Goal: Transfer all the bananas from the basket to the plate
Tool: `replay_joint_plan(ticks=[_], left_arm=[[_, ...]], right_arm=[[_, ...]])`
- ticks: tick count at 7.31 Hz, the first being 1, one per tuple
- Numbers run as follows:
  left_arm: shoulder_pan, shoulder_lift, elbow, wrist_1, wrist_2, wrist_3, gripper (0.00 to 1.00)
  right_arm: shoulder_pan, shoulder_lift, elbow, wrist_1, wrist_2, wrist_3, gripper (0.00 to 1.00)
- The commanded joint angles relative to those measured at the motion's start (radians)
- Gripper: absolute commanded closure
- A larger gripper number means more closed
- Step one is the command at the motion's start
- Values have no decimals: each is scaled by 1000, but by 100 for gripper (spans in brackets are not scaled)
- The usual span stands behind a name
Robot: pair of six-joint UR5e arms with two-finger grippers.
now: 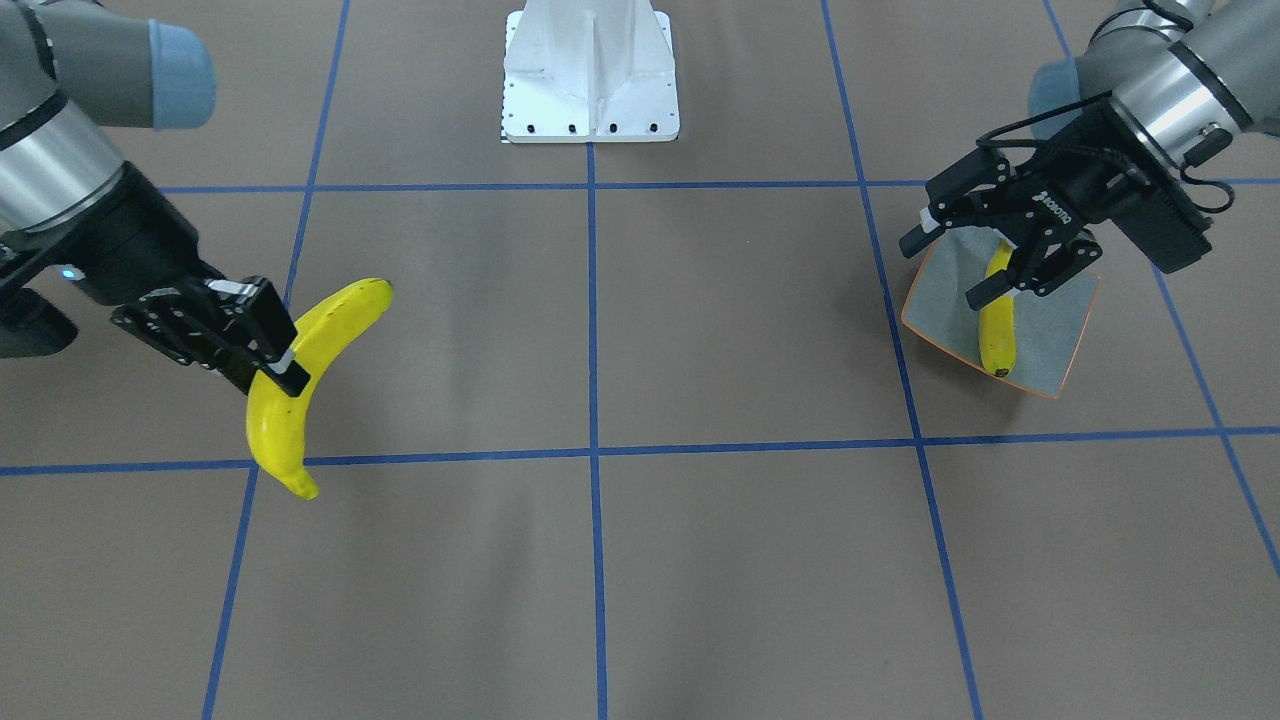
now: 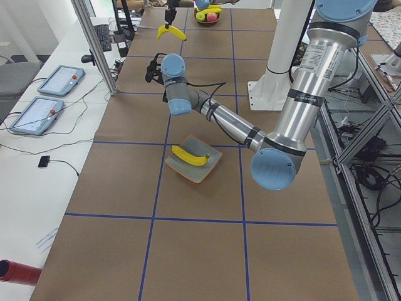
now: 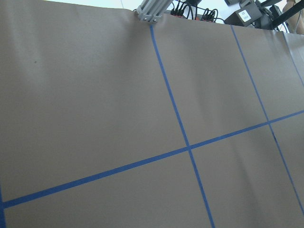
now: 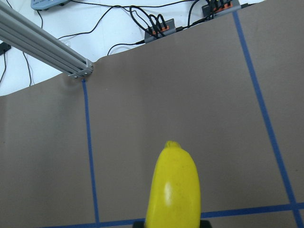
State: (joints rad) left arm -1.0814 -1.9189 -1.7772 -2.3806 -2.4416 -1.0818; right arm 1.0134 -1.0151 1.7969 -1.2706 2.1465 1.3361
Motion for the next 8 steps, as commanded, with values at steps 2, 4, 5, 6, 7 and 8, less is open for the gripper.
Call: replay_joint_plan(ticks=[2,4,5,6,7,8], left_arm=[[72,-112,-31,-3,9,-183,0],[110,-167,-44,-2,10,-248,0],[116,-175,-44,-3,10,-248,0],[117,-175,-48,-3,10,-248,0],[120,-175,-53,-3,10,-248,0],[145,-175,-65,-3,10,-248,0]], right_arm=[[-168,108,22,2,-201,176,100],[-232,150,33,2,-235,196,100],[-265,171,53,2,-235,199,100],[-294,187,71,2,-235,199,100],[-315,190,85,2,-235,199,100],[-334,191,104,8,-235,198,100]])
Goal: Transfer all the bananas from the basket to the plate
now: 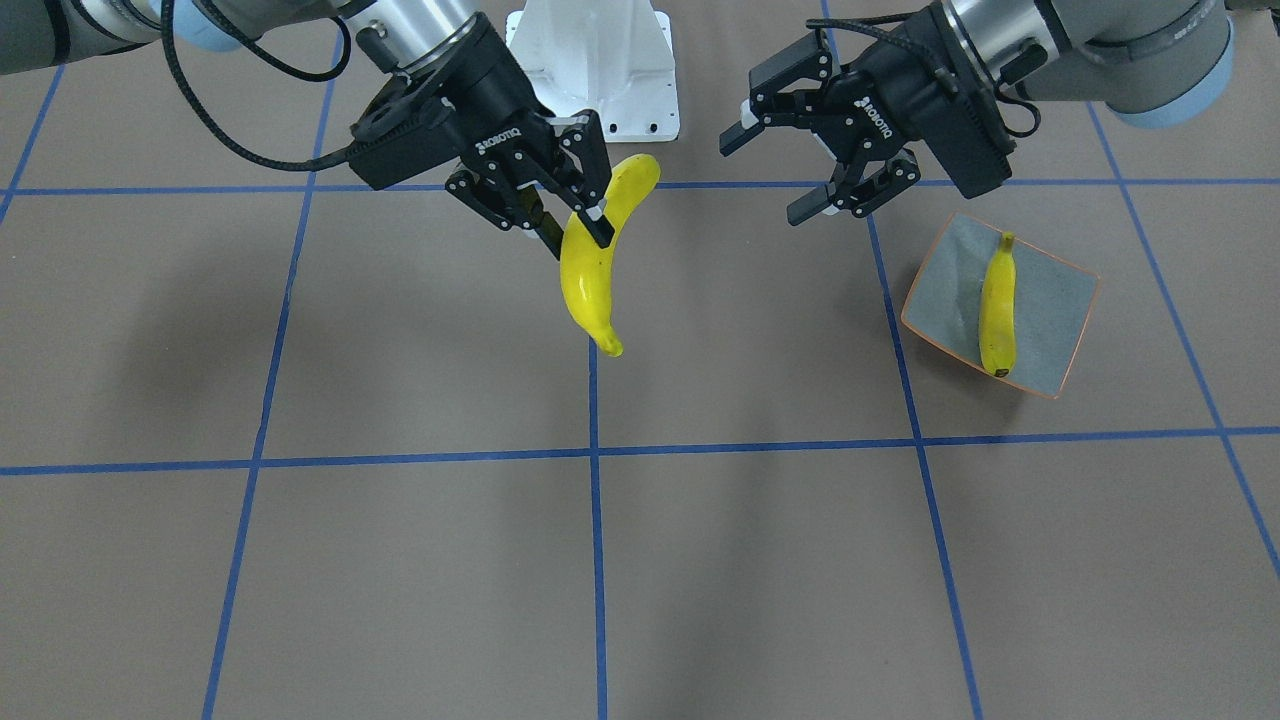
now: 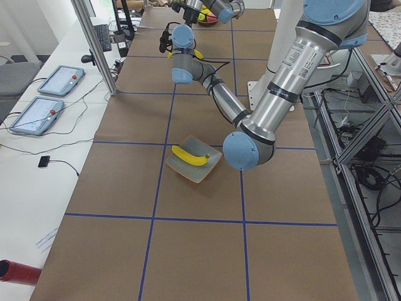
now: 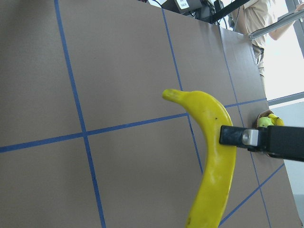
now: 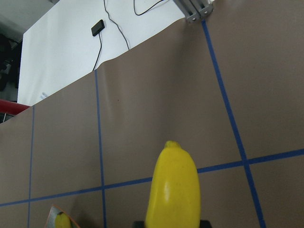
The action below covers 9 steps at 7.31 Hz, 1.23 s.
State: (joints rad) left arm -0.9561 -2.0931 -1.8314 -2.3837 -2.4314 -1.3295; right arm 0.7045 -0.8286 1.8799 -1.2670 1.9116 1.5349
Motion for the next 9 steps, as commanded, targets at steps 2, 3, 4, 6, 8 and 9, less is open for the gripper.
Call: replay_joint_plan(ticks=[2,3,4,6,8,9], left_arm=[[52,1,-45,0,-2,-2,0],[91,2,-58,-2,-2,0,0],[127,4,-62,-21,-2,3,0],[160,7,-66,-41,-2,3,0],[166,7,-68,-49,0,3,1],[166,8,-74,-51,0,3,12]], right_arm=[[-54,5,21,75,-9,1,100],[-54,12,19,75,-11,1,100],[-54,14,21,77,-11,1,100],[-54,25,22,77,-11,19,100],[-54,26,24,77,-11,19,100],[-54,26,31,77,-11,22,100]])
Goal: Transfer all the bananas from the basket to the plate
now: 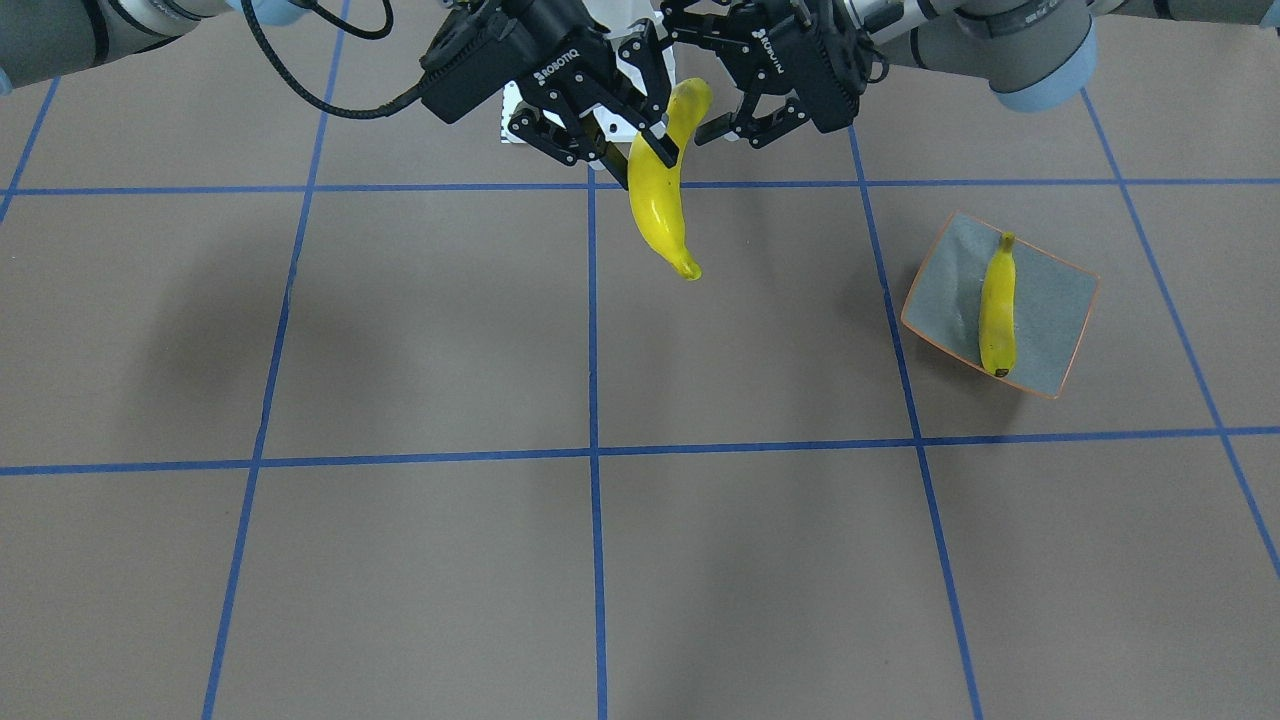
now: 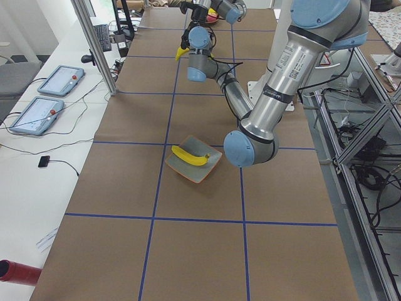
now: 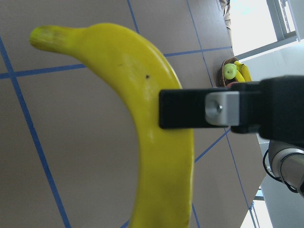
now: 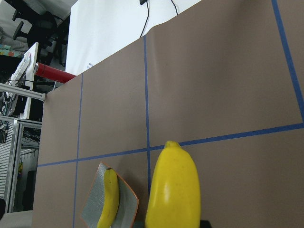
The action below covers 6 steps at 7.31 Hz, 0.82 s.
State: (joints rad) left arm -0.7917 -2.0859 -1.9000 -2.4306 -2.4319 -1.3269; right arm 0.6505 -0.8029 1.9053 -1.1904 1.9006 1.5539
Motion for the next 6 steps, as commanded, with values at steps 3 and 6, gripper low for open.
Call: replay_joint_plan(ticks=[3,6], left_arm=[[2,0,-10,-7,1,0,61],[0,6,-17,-7,2,2,100]], right_arm=[[0,1,6,2,2,2,100],[1,-4,9,64,-53,-15,1]])
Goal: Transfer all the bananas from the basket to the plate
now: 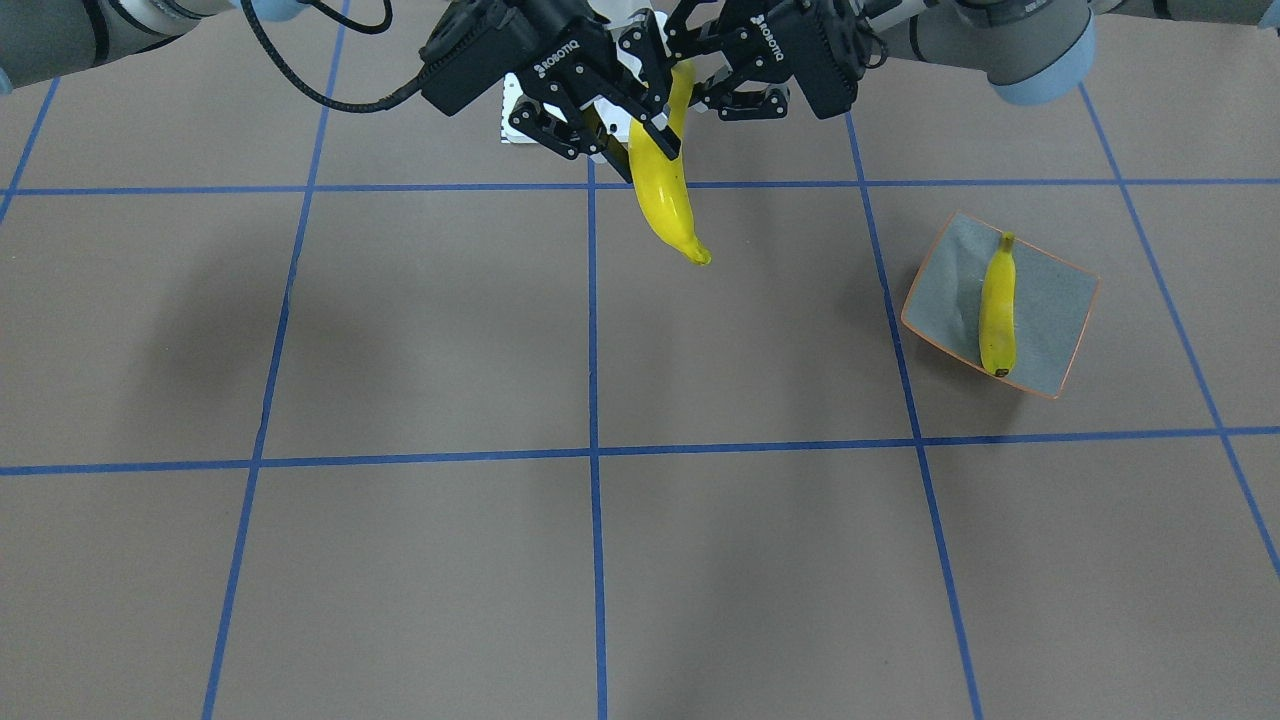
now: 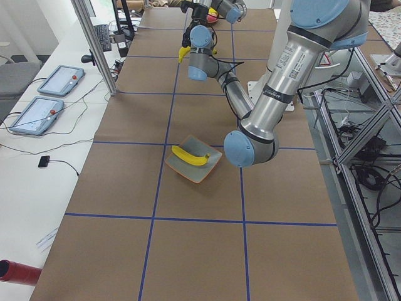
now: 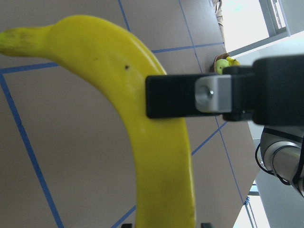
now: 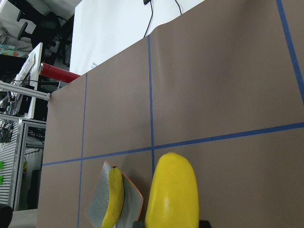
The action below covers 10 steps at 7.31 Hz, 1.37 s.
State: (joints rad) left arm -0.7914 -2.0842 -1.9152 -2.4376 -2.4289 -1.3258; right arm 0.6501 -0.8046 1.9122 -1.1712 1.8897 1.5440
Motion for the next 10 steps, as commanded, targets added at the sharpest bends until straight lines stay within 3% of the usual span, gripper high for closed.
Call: replay_joint_plan(ticks=[1,3,6,8,10], left_arm=[[0,9,1,2,-2,2,100],[-6,77,-2,3,-2,5,100],[-83,287,-25,-35,1,71,100],[-141,485,-27,-49,2,321,100],[-193,605,-18,-41,5,535,100]], right_arm=[[3,-7,13,57,-52,-8,0],[51,-27,13,53,-40,-10,0],[141,-219,1,33,-34,-180,0],[213,-252,-16,-116,11,-350,0],[276,-307,-19,-201,43,-534,0]])
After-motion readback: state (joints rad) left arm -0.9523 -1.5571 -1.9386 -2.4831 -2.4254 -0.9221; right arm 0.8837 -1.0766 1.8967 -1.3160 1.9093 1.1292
